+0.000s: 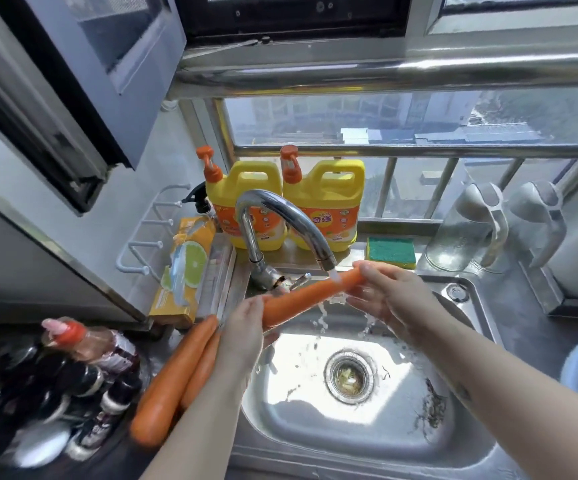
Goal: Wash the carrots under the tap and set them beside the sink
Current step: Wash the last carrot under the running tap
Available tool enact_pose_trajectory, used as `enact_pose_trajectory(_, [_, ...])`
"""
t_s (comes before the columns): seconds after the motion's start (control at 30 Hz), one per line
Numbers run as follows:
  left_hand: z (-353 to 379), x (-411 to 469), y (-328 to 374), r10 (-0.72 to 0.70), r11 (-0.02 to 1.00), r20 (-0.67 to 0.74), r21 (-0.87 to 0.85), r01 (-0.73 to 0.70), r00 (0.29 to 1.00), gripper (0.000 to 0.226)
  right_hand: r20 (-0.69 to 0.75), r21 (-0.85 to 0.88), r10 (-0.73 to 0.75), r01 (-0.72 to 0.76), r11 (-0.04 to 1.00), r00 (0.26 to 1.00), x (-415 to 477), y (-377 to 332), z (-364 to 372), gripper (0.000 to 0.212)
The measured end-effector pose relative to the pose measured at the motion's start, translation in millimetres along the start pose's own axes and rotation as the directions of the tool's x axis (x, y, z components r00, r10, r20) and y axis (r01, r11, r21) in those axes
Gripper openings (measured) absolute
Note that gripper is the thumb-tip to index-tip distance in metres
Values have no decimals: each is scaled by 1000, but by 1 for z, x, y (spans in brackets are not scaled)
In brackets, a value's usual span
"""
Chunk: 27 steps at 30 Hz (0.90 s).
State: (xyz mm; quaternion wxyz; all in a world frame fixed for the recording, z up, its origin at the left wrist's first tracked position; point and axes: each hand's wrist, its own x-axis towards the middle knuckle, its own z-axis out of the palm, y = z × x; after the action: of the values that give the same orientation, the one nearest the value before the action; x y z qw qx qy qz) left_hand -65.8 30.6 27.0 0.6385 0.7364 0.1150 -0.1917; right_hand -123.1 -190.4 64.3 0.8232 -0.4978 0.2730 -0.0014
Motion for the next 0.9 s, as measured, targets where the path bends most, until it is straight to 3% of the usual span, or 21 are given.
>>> enact_pose_trajectory(0.1, [21,-11,2,74,961,167,250,-115,983,27,-102,29,-51,54,998,993,-3,-7,-14,22])
enact_pose_trajectory(0.33, [70,-8,12,101,920,277,339,-195,956,19,-274,33,-177,193,981,945,-13,-25,-50,13])
enact_pose_trajectory(0.4, [72,-11,13,150,856,319,432,-284,936,15,-269,-1,-197,205,979,943,-15,-26,-51,12])
enact_pose_trajectory(0.47, [71,-18,12,232,734,357,547,-404,905,25,-233,-50,-196,190,981,952,-16,-21,-46,12])
enact_pose_trajectory(0.53, [66,-27,12,272,675,359,590,-443,893,27,-181,-85,-168,155,984,969,-14,-12,-34,14])
enact_pose_trajectory(0.63, [47,-37,9,281,631,283,666,-398,917,28,-121,-113,-71,57,992,990,-7,3,-17,18])
enact_pose_trajectory(0.73, [14,-44,3,260,513,210,797,-319,943,25,-72,-210,65,-79,974,995,0,23,-2,19])
enact_pose_trajectory(0.9, [-46,-62,-8,218,499,-3,859,-109,976,41,33,-386,224,-195,902,974,0,59,29,20])
